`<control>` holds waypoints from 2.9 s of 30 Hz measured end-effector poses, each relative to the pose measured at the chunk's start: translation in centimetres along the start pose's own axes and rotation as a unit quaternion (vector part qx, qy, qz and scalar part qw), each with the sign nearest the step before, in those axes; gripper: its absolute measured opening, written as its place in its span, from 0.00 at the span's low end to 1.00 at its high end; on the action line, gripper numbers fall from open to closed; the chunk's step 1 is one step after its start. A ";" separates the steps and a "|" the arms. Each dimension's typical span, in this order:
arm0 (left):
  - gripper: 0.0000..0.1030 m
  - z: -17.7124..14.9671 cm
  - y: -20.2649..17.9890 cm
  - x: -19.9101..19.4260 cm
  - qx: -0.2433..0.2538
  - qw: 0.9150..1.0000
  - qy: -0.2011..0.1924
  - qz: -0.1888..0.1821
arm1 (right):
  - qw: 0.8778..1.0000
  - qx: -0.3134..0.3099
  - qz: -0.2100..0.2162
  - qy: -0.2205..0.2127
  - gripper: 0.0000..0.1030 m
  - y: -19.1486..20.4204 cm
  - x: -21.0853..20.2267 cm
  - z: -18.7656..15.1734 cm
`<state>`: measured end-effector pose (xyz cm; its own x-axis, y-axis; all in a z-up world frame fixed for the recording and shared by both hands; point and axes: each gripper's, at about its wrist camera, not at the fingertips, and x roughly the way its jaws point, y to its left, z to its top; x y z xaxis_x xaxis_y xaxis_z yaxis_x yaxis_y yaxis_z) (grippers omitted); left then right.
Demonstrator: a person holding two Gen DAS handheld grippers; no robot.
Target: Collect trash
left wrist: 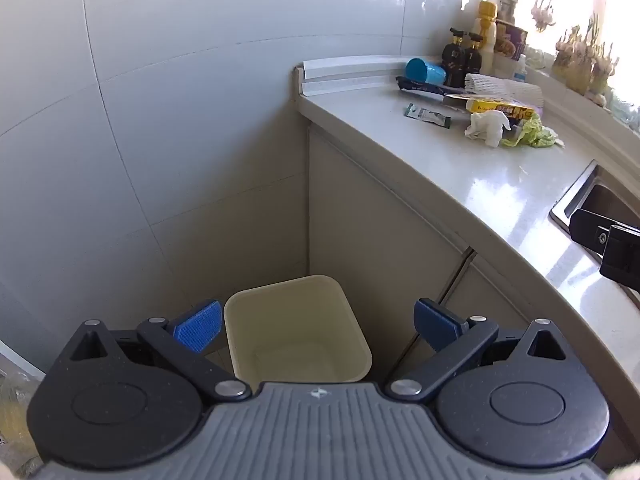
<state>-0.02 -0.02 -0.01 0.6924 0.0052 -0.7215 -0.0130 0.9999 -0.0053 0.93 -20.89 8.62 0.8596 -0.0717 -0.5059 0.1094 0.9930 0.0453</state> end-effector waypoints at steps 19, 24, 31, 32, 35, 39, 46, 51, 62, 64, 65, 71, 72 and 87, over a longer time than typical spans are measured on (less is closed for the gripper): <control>0.99 0.0 -0.1 -0.3 0.003 1.000 -0.001 -0.005 | 1.000 -0.014 0.007 0.004 1.00 0.2 0.0 -0.2; 0.99 -0.1 -0.1 -0.2 0.003 1.000 -0.001 -0.006 | 1.000 -0.016 0.008 0.005 1.00 0.3 0.0 -0.2; 1.00 -0.1 -0.2 -0.2 0.001 1.000 -0.001 -0.006 | 1.000 -0.021 0.012 0.007 1.00 0.5 0.1 -0.2; 0.99 -0.1 -0.2 -0.2 0.001 1.000 -0.001 -0.006 | 1.000 -0.022 0.013 0.007 1.00 0.4 0.1 -0.2; 0.99 -0.1 -0.2 -0.2 0.001 1.000 -0.001 -0.007 | 1.000 -0.025 0.016 0.006 1.00 0.4 0.1 -0.3; 0.99 0.0 -0.1 -0.3 0.000 1.000 0.000 -0.008 | 0.999 -0.027 0.017 0.007 1.00 0.5 -0.1 -0.2; 0.99 -0.1 0.0 -0.3 -0.001 1.000 -0.001 -0.007 | 0.999 -0.028 0.016 0.008 1.00 0.6 0.1 -0.1; 0.99 0.0 0.0 -0.3 0.000 1.000 0.000 -0.008 | 0.999 -0.029 0.016 0.007 1.00 0.8 0.1 0.0; 1.00 0.1 0.0 -0.3 -0.001 1.000 -0.001 -0.008 | 0.999 -0.031 0.016 0.007 1.00 1.0 0.0 0.1; 0.99 0.1 0.0 -0.3 -0.001 1.000 -0.001 -0.008 | 0.999 -0.032 0.016 0.007 1.00 1.0 0.0 0.2; 0.99 0.1 0.0 -0.3 -0.001 1.000 -0.001 -0.008 | 0.999 -0.032 0.017 0.007 1.00 1.0 0.0 0.2; 0.99 0.2 0.0 -0.4 -0.001 1.000 -0.002 -0.008 | 0.999 -0.034 0.018 0.006 1.00 1.0 -0.1 0.3; 0.99 0.3 0.0 -0.4 -0.001 1.000 -0.002 -0.008 | 0.999 -0.035 0.018 0.006 1.00 1.0 -0.1 0.4; 0.99 0.3 -0.1 -0.5 0.000 1.000 -0.002 -0.008 | 0.999 -0.035 0.017 0.006 1.00 1.2 -0.1 0.3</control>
<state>-0.16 -0.08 0.59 0.6958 -0.0108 -0.7182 -0.0019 0.9999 -0.0168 1.13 -19.75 9.00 0.8557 -0.0378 -0.5160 0.0455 0.9990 0.0022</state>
